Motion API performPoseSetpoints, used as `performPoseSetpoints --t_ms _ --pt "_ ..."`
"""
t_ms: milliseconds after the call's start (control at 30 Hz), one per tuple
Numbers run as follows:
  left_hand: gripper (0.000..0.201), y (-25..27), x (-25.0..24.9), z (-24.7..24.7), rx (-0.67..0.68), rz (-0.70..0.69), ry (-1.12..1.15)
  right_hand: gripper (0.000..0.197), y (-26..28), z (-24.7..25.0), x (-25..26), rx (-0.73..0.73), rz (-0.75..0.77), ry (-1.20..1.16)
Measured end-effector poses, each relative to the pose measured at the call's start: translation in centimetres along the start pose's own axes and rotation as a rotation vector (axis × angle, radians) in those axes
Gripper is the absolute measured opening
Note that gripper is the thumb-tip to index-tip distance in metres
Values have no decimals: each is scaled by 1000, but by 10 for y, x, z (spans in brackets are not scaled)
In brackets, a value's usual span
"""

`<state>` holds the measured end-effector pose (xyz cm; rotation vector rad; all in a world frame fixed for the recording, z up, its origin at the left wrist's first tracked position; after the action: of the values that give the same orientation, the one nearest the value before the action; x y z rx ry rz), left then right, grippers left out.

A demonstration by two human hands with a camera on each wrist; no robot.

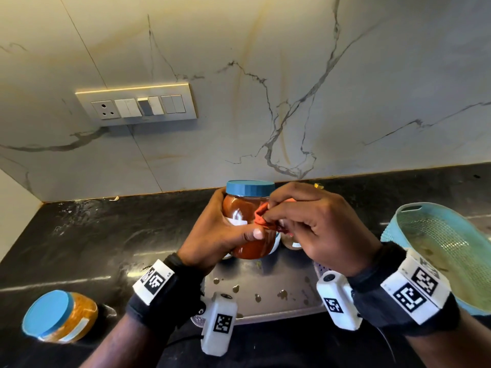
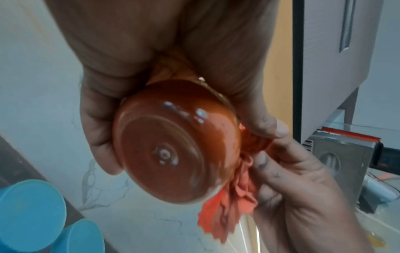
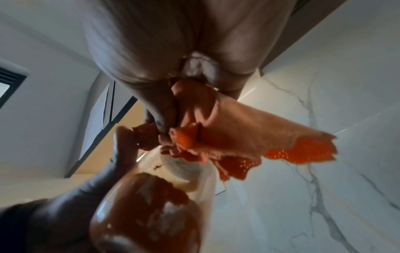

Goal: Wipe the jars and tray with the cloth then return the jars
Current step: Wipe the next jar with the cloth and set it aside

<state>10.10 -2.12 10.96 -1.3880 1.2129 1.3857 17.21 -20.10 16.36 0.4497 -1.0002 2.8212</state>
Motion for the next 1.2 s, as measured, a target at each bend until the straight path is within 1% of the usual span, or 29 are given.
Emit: performPoseSetpoints --t_ms 67,133,233,300,367,433,500,533,600,667,733,800,900,967,1033,1067,1200 --pt "122 -2 0 2 -16 3 32 23 9 0 -5 1 -38 -11" --pt "125 -4 -3 5 -10 -14 43 24 15 -1 -8 -48 -82 7" --pt "129 -7 -9 7 15 -23 28 23 13 7 -8 -222 -133 61" --pt "128 -8 -10 5 15 -26 6 21 6 13 -2 -298 -110 92" --pt "126 -9 -9 1 7 -24 -6 22 -7 11 10 -272 -37 160" --pt "122 -9 -10 -3 -3 -19 -22 24 -21 3 23 -189 39 262" --pt "116 -8 -12 -5 7 -48 -38 25 -28 -5 31 -118 70 363" --pt "114 -8 -12 -3 4 -52 -25 25 -27 -7 31 -110 73 379" --pt "112 -9 -9 3 -4 -39 17 25 -20 -5 26 -148 63 316" --pt "113 -8 -6 8 -18 -12 41 25 -9 -4 15 -208 20 170" --pt "115 -5 -5 8 -39 11 60 30 -1 -6 1 -236 -77 29" --pt "114 -2 -6 6 -20 17 115 35 5 -11 -11 -252 -180 -62" --pt "108 -3 -7 6 16 16 220 35 13 -18 -16 -289 -262 -171" --pt "111 -5 -6 7 15 23 265 36 15 -20 -12 -325 -252 -170" --pt "119 -4 -6 7 25 40 274 36 15 -19 -5 -365 -210 -113" --pt "119 -4 -7 8 28 45 271 35 13 -18 -2 -375 -184 -75" --pt "96 -1 -8 13 21 25 252 32 9 -18 5 -353 -108 66"
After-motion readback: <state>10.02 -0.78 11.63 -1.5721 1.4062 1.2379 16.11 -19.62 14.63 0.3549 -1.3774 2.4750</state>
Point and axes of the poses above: each hand's wrist, its own y-axis away from the middle knuckle, its own z-axis out of the back of the hand, x = y × z, the point moved 3 cm from there along -y, towards the middle knuckle, and after that the axes turned 6 degrees about z, right-handed, at the moved point
